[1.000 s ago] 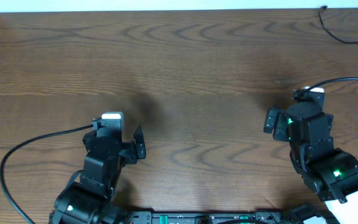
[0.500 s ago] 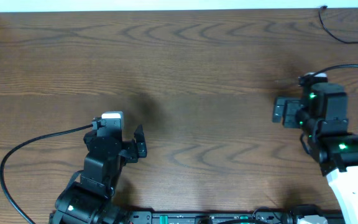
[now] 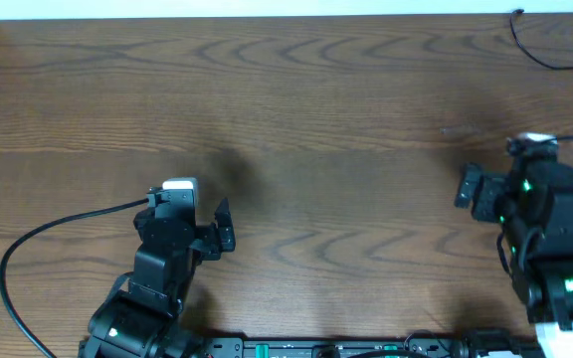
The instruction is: Untangle cables
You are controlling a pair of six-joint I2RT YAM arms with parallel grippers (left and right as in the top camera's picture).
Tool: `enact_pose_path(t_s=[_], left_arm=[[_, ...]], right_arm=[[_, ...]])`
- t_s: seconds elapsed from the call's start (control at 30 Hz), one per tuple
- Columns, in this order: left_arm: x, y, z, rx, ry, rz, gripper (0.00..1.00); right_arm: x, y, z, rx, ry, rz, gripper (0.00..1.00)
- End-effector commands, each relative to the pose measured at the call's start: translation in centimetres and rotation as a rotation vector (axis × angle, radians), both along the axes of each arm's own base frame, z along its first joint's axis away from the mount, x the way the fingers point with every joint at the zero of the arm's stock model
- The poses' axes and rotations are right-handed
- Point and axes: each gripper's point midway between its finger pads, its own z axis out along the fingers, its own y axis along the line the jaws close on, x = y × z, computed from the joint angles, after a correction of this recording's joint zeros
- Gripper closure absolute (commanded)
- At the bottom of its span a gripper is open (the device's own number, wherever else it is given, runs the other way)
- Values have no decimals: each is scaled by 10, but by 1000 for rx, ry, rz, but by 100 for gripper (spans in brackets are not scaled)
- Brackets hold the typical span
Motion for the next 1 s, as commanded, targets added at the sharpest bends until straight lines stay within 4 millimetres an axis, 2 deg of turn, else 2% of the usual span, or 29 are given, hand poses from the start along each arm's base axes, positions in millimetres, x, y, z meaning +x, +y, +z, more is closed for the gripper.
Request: enact_pose_path(t_s=[0.0, 0.17, 0.33, 0.5, 0.97], left_arm=[[1, -1, 6, 1, -25, -5, 4], [2, -2, 8, 3, -33, -12, 4], [-6, -1, -5, 137, 19, -108, 4], [-13, -20, -10, 149, 37, -254, 4], [-10, -17, -8, 163, 26, -241, 4]], right_arm=[[-7, -6, -7, -1, -8, -40, 1], [-9, -8, -9, 10, -8, -58, 1], [-8, -8, -7, 10, -18, -59, 1], [-8, -8, -7, 10, -19, -59, 1], [-8, -11, -7, -1, -17, -74, 1]])
